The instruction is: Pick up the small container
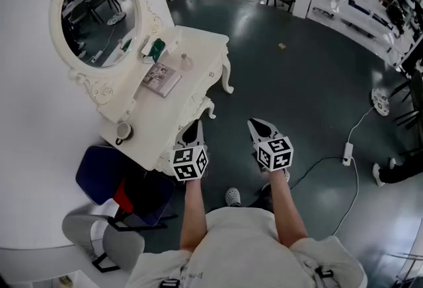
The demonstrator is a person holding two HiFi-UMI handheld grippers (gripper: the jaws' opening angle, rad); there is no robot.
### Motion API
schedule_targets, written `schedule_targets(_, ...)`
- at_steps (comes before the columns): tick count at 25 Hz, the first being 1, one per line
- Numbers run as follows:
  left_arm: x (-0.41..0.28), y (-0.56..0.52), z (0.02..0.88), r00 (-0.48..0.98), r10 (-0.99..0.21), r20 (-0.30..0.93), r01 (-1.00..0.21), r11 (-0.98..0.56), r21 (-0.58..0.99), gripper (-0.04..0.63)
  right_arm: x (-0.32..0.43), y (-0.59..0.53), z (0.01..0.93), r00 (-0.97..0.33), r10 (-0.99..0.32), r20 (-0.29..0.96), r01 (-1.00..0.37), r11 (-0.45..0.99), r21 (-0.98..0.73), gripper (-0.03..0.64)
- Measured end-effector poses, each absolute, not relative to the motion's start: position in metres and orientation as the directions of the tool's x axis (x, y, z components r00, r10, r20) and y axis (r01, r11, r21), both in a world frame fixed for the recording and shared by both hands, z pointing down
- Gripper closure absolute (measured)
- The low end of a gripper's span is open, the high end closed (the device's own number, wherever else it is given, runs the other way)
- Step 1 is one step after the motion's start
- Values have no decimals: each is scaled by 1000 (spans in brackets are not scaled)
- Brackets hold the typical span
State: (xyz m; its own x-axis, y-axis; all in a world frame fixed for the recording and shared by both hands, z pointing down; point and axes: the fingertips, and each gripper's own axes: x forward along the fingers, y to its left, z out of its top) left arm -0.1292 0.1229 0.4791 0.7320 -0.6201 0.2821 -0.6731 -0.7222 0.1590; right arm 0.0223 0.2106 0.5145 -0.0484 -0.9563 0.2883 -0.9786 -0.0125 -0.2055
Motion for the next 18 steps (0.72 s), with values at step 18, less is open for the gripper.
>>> schedule_targets(18,-131,107,466,752,-618,228,-656,-735,173,566,28,202,491,-39,-970,239,-983,-6,-183,600)
